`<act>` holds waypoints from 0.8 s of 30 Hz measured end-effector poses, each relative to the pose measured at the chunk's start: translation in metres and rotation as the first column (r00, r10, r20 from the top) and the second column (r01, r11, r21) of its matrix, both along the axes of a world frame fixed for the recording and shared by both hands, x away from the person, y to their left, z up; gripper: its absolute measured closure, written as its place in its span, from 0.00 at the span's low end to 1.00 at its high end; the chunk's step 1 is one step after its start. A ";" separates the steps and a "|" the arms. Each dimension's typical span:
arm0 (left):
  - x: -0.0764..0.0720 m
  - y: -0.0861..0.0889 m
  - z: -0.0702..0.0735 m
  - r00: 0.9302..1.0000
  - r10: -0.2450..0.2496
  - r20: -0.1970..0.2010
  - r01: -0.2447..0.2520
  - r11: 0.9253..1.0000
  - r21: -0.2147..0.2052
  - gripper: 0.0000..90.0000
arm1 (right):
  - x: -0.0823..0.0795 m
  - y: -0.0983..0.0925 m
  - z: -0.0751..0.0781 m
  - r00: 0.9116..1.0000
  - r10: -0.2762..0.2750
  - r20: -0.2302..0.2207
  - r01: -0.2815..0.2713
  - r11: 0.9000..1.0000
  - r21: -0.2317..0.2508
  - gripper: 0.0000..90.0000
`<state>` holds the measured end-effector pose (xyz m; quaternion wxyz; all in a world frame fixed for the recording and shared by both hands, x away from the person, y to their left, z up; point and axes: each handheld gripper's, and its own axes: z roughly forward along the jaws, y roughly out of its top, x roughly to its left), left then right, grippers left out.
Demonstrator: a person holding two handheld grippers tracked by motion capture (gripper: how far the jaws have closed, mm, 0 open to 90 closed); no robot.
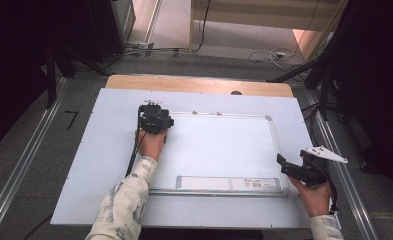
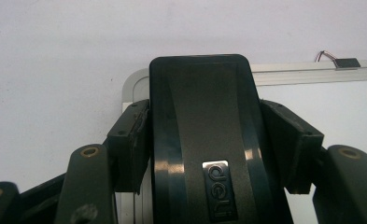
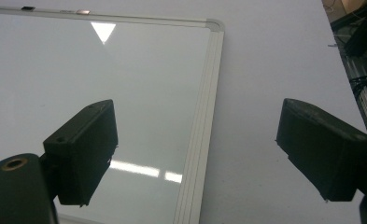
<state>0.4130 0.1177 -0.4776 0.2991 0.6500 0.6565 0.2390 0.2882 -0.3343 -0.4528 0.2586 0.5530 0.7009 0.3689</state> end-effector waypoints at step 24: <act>0.002 -0.005 -0.009 1.000 -0.008 -0.005 0.008 1.000 0.024 0.43 | 0.000 -0.001 0.000 1.000 0.000 0.001 0.000 1.000 -0.001 0.12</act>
